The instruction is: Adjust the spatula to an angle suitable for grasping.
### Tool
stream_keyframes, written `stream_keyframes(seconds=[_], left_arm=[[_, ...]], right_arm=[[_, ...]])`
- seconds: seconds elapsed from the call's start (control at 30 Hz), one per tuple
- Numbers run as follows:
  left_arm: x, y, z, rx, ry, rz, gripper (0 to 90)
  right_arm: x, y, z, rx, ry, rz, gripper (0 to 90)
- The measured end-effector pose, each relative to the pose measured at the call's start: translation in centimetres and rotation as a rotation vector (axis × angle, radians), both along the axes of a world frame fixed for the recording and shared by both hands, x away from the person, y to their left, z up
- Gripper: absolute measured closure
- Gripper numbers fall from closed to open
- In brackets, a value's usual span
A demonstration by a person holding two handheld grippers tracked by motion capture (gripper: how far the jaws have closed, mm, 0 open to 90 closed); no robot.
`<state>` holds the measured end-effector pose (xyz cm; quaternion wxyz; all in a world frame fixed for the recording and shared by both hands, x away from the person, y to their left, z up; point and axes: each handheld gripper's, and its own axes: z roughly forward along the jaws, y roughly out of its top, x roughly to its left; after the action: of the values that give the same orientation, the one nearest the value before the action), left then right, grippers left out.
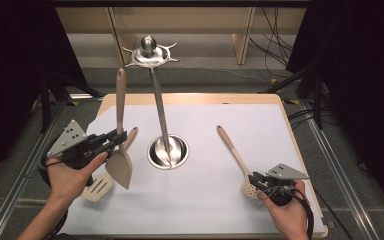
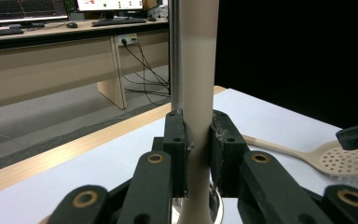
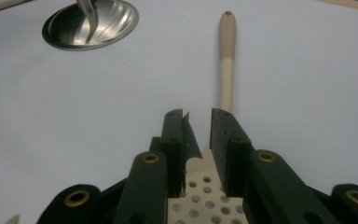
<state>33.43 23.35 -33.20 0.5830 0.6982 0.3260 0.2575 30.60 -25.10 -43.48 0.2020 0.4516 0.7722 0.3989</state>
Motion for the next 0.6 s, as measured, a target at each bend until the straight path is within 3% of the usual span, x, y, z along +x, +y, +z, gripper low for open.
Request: stream_keyframes(seconds=[0.07,0.1,0.13,0.17,0.4,0.43,0.53,0.6], left_arm=[[0.2,0.1,0.1,-0.005,-0.004,-0.003,78.0],[0.5,0.2,0.2,0.002,-0.035,-0.017,78.0],[0.5,0.2,0.2,0.0,-0.038,-0.018,78.0],[0.6,0.3,0.3,0.001,-0.041,-0.017,78.0],[1.2,0.6,0.6,0.007,-0.046,-0.017,78.0],[1.2,0.7,0.6,0.006,-0.046,-0.017,78.0],[1.5,0.8,0.7,0.008,-0.046,-0.017,78.0],[1.7,0.8,0.7,0.008,-0.048,-0.017,78.0]], right_arm=[[0.0,0.0,0.0,-0.01,-0.002,0.002,75.9],[0.0,0.0,0.0,-0.017,-0.003,0.0,75.9],[-0.2,0.1,0.0,-0.001,0.023,-0.021,75.9],[-0.1,0.1,0.0,-0.005,0.015,-0.014,75.9],[-0.2,0.2,0.0,0.0,0.02,-0.017,75.9],[0.0,0.1,0.0,-0.01,0.0,-0.006,75.9],[-0.1,0.2,0.0,0.001,0.016,-0.018,75.9],[0.0,0.1,0.0,-0.016,-0.005,-0.005,75.8]])
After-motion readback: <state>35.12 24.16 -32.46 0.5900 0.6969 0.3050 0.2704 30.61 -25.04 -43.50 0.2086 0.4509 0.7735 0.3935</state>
